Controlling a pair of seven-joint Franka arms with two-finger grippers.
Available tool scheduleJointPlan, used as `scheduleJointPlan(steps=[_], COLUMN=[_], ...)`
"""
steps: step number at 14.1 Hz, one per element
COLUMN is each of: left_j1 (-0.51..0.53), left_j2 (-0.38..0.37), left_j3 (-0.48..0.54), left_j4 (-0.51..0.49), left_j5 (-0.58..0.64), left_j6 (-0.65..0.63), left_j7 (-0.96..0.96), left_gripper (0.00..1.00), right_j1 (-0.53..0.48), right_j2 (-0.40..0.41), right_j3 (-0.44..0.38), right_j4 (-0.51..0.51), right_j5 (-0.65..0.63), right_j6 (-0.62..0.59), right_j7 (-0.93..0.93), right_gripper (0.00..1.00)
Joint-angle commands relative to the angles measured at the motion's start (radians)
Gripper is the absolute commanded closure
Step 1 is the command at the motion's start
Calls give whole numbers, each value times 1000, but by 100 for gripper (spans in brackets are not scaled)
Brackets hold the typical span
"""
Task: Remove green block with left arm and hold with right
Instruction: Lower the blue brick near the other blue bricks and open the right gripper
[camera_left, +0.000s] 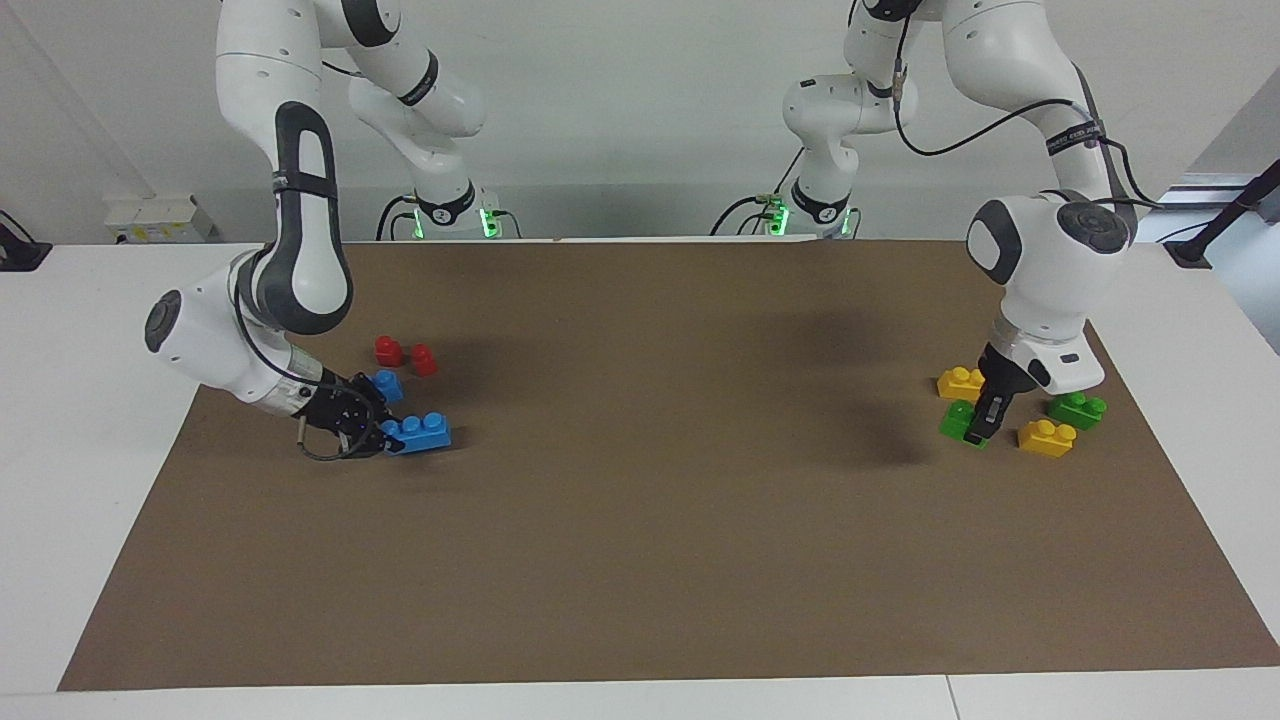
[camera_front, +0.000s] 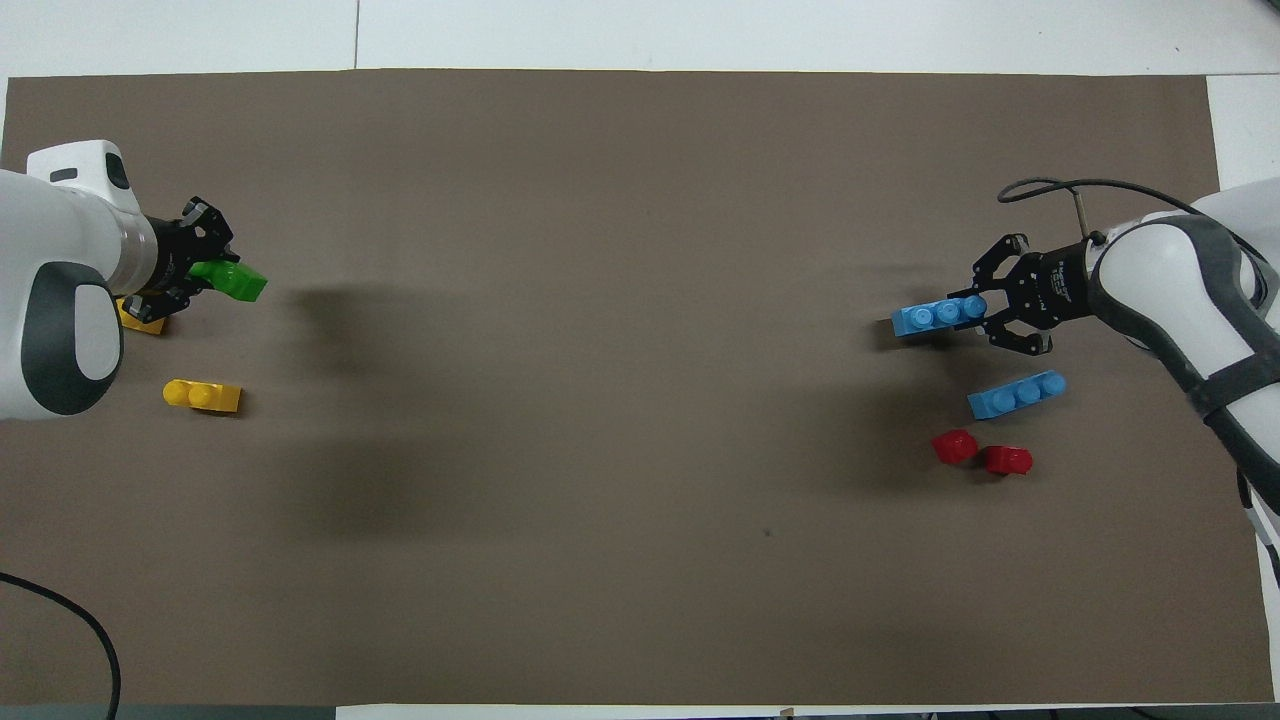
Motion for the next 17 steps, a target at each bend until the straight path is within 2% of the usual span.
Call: scheduleJointPlan(steps=[1, 3, 4, 5, 6, 7, 8, 10, 13, 15, 16, 17], left_j1=[22, 31, 37, 38, 45, 49, 51, 49, 66, 66, 65, 63], left_j2=[44, 97, 111, 125, 139, 144, 157, 191, 194, 194, 194, 194], left_j3=[-9, -8, -8, -8, -8, -8, -8, -8, -8, -8, -8, -8], left_j4=[10, 45, 51, 57, 62, 62, 65, 90, 88, 88, 88, 88], left_j5=[-15, -15, -15, -16, -16, -16, -16, -15, -13, -7, 1, 11], left_j6=[45, 42, 42, 39, 31, 31, 33, 30, 30, 31, 31, 28], left_j7=[28, 21, 20, 15, 8, -3, -21, -80, -83, -77, -72, -63], left_gripper=[100, 100, 100, 100, 100, 100, 100, 100, 100, 100, 12, 0], right_j1=[-7, -7, -14, -8, -7, -7, -7, -10, 3, 35, 58, 66], right_j2=[0, 0, 1, 0, -3, -10, -13, -19, -91, -120, -128, -143], right_j3=[17, 17, 17, 17, 17, 17, 17, 15, 15, 21, 21, 23], right_j4=[-37, -31, -31, -25, -20, -13, 10, 61, 119, 180, 214, 236], right_j5=[-1, -1, -1, -1, -1, -1, -1, -4, -33, -125, -168, -197], right_j6=[48, 41, 41, 33, 28, 16, -8, -69, -154, -223, -266, -307], right_j7=[-24, -23, -23, -18, -12, -12, -12, -11, -15, -21, -27, -68], right_gripper=[100, 100, 86, 35, 18, 10, 5, 1, 0, 0, 0, 0])
